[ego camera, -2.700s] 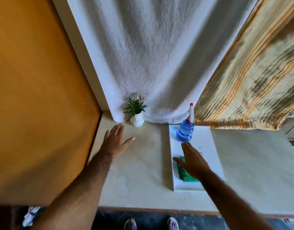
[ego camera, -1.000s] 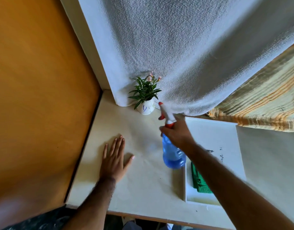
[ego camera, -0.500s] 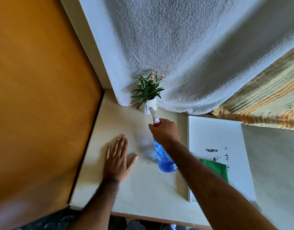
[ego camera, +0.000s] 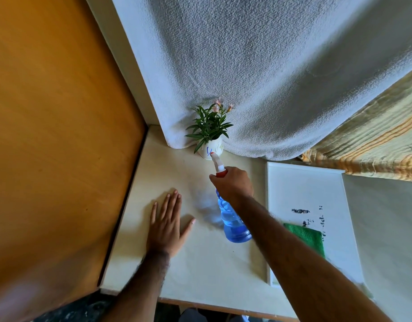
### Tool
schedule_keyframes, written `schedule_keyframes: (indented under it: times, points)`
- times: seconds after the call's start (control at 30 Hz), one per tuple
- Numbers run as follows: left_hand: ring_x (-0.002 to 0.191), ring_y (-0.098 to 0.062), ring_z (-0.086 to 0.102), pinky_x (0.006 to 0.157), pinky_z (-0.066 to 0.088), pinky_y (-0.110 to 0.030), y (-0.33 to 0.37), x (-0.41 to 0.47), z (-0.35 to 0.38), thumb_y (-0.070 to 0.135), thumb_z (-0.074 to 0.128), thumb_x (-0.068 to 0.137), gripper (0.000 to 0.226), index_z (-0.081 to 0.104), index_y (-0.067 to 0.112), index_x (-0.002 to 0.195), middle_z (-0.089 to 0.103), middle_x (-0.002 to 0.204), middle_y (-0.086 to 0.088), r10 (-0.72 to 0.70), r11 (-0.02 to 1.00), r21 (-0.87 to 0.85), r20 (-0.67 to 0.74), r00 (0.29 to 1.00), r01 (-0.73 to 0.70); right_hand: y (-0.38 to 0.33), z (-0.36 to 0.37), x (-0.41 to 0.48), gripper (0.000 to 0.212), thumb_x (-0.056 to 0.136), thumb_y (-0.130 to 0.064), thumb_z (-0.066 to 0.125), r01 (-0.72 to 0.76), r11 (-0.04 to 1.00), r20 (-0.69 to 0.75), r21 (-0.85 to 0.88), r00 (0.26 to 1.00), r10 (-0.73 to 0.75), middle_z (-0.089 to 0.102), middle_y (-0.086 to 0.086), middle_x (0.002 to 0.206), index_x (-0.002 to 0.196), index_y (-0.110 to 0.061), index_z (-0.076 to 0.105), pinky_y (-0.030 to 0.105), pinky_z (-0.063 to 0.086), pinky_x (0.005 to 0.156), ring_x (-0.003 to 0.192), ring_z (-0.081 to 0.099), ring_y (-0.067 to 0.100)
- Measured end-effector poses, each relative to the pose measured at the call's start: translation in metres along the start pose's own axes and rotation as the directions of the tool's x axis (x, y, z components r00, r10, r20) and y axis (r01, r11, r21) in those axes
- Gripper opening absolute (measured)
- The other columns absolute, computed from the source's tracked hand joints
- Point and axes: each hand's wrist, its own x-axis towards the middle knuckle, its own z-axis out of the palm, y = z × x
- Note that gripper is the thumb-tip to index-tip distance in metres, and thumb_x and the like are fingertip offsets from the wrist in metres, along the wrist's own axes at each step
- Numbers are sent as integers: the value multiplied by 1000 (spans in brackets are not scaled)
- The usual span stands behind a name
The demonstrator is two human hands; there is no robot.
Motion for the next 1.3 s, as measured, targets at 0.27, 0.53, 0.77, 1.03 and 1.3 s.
schedule_keyframes:
  times: [0.27, 0.53, 0.77, 1.03, 1.3]
  points:
    - [154, -29, 39, 121, 39, -62, 0, 0, -1, 61, 50, 97, 82, 40, 7, 158, 40, 167, -11, -9, 1000, 0, 32, 999, 9, 1, -1, -2, 28, 69, -50, 61, 5, 1000, -5, 11, 1000, -5, 60, -8, 52, 62, -23, 61, 22, 32, 46, 53, 57, 11]
    - [153, -29, 41, 120, 40, -62, -1, 0, 0, 60, 51, 97, 81, 41, 6, 157, 41, 166, -12, -6, 1000, -14, 28, 1000, 6, 11, -16, -16, 15, 77, -30, 60, 73, 976, -68, 205, 996, -60, 72, 3, 70, 86, -20, 66, 32, 55, 64, 71, 70, 25]
    - [152, -31, 42, 119, 41, -61, 0, -2, -1, 61, 49, 97, 82, 40, 5, 157, 41, 166, -14, 1, 1000, -17, 5, 1000, -1, 33, -87, -30, 7, 76, -15, 71, 280, 762, -408, 584, 913, -23, 69, -18, 54, 82, -11, 73, 9, 44, 50, 47, 59, -9]
    - [150, -33, 45, 116, 44, -61, -1, -2, 2, 60, 49, 97, 82, 41, 4, 156, 43, 164, -15, 17, 1000, -10, -23, 1000, -17, 78, -152, -7, 27, 90, -18, 79, 607, 658, -712, 445, 686, -151, 75, 3, 109, 87, -43, 70, 38, 55, 84, 94, 71, 22]
    - [152, -32, 42, 121, 39, -59, -3, -2, 7, 62, 44, 98, 83, 37, 6, 159, 40, 166, -14, 11, 1000, -2, 16, 1000, -11, 125, -143, 23, 38, 81, -40, 84, 461, 696, -626, 551, 779, -21, 76, -3, 98, 92, -6, 71, 27, 55, 74, 77, 66, 4]
